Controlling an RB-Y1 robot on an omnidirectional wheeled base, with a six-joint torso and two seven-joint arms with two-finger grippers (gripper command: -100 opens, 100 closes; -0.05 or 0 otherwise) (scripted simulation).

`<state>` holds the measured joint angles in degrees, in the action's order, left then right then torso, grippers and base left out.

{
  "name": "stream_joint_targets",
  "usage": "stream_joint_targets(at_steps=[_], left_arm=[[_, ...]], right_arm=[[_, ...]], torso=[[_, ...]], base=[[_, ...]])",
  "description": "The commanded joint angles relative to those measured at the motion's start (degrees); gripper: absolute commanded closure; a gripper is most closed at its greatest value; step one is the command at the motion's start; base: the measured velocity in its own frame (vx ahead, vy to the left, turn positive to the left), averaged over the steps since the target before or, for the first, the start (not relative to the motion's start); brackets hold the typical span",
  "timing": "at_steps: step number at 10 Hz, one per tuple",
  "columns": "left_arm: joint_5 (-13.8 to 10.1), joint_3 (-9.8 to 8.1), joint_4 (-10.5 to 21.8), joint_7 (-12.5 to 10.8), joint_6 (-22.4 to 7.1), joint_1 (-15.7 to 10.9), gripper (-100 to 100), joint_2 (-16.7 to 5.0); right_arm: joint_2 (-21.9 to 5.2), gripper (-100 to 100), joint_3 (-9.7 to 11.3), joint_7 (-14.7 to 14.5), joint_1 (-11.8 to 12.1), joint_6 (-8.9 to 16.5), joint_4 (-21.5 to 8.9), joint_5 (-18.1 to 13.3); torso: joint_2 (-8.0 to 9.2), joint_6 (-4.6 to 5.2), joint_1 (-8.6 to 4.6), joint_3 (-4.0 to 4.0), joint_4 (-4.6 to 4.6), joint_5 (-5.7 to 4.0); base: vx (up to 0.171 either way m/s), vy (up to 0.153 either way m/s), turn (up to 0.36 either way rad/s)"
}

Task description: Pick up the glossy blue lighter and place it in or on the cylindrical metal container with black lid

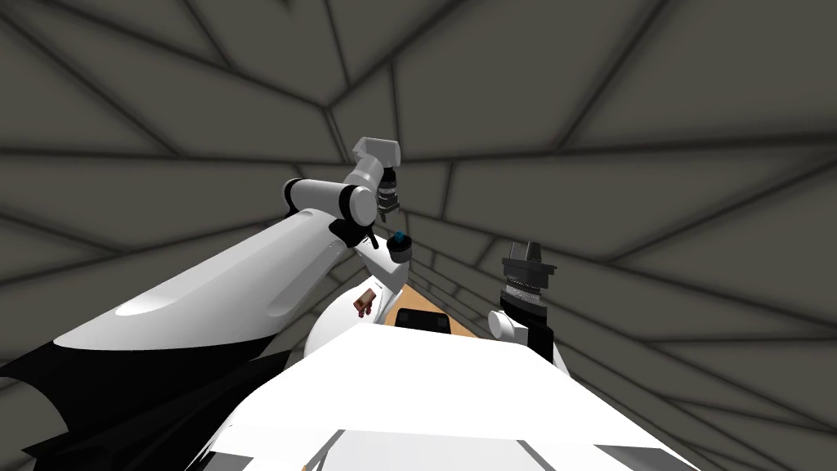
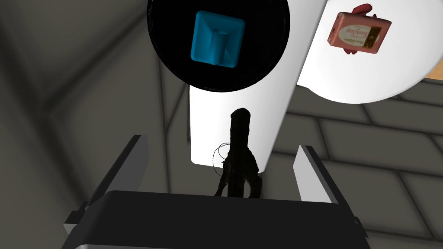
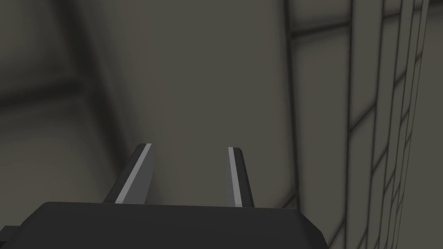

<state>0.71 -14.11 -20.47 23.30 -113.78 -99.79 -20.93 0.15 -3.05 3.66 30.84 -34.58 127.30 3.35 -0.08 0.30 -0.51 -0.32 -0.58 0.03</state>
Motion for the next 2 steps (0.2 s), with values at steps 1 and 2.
stream_joint_targets(at_steps=[1, 2], left_arm=[[0.0, 0.0, 0.0, 0.0, 0.0, 0.0, 0, 0.0], [0.0, 0.0, 0.0, 0.0, 0.0, 0.0, 0, 0.0]], right_arm=[[0.0, 0, 0.0, 0.0, 0.0, 0.0, 0.0, 0.0], [0.0, 0, 0.0, 0.0, 0.0, 0.0, 0.0, 0.0]], torso=[[0.0, 0.0, 0.0, 0.0, 0.0, 0.0], [0.0, 0.0, 0.0, 0.0, 0.0, 0.0]], base=[[0.0, 0.0, 0.0], [0.0, 0.0, 0.0]])
